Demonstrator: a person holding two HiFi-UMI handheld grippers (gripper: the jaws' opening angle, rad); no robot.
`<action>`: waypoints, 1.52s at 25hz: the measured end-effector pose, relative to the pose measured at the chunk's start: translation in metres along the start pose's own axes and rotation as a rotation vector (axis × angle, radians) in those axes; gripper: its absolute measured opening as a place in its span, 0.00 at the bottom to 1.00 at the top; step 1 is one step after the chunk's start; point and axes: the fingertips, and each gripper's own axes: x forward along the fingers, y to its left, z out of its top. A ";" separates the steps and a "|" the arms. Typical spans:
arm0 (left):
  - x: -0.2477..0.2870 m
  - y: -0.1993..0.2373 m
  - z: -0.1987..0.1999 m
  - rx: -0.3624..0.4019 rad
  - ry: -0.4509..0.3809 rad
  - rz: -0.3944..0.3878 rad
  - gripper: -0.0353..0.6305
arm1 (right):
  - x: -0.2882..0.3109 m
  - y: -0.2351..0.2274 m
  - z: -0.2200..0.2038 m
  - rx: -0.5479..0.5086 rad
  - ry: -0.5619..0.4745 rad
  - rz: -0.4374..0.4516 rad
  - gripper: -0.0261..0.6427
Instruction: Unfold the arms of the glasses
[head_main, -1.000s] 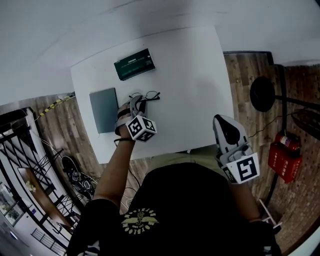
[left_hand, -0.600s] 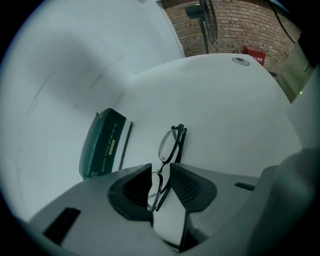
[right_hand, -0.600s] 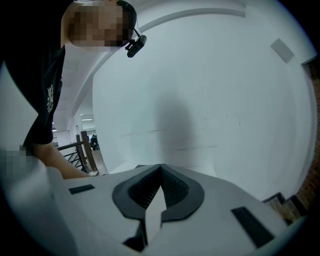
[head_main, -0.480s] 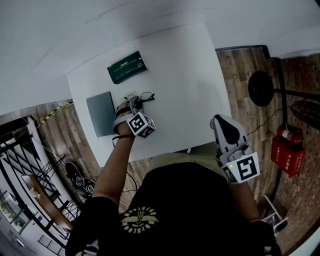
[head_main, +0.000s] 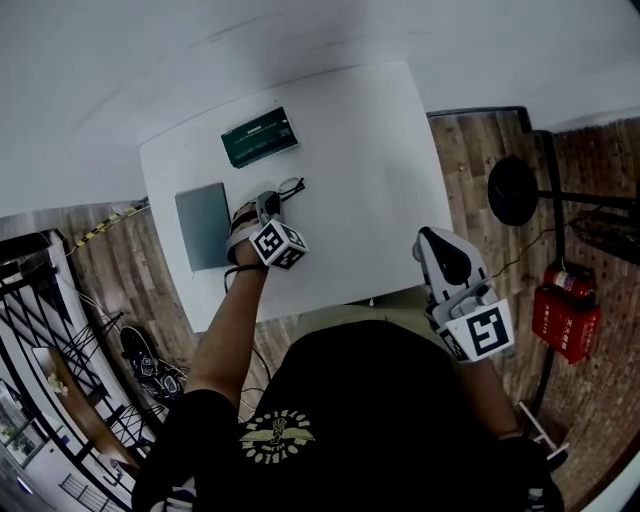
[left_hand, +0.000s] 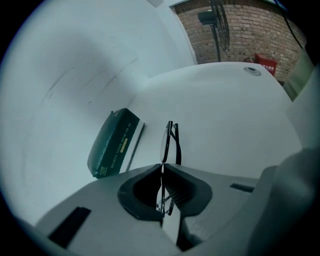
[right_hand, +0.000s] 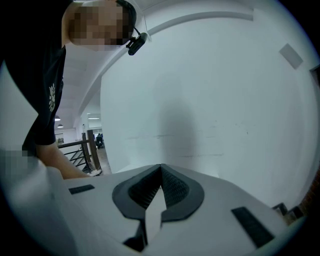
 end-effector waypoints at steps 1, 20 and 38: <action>-0.003 0.002 0.000 -0.026 -0.010 0.003 0.09 | -0.001 0.002 0.003 -0.006 -0.003 0.005 0.04; -0.113 0.021 0.038 -0.661 -0.416 -0.036 0.09 | -0.002 0.044 0.046 -0.101 -0.076 0.143 0.04; -0.257 0.046 0.078 -0.840 -0.692 0.010 0.09 | 0.000 0.084 0.072 -0.142 -0.122 0.325 0.04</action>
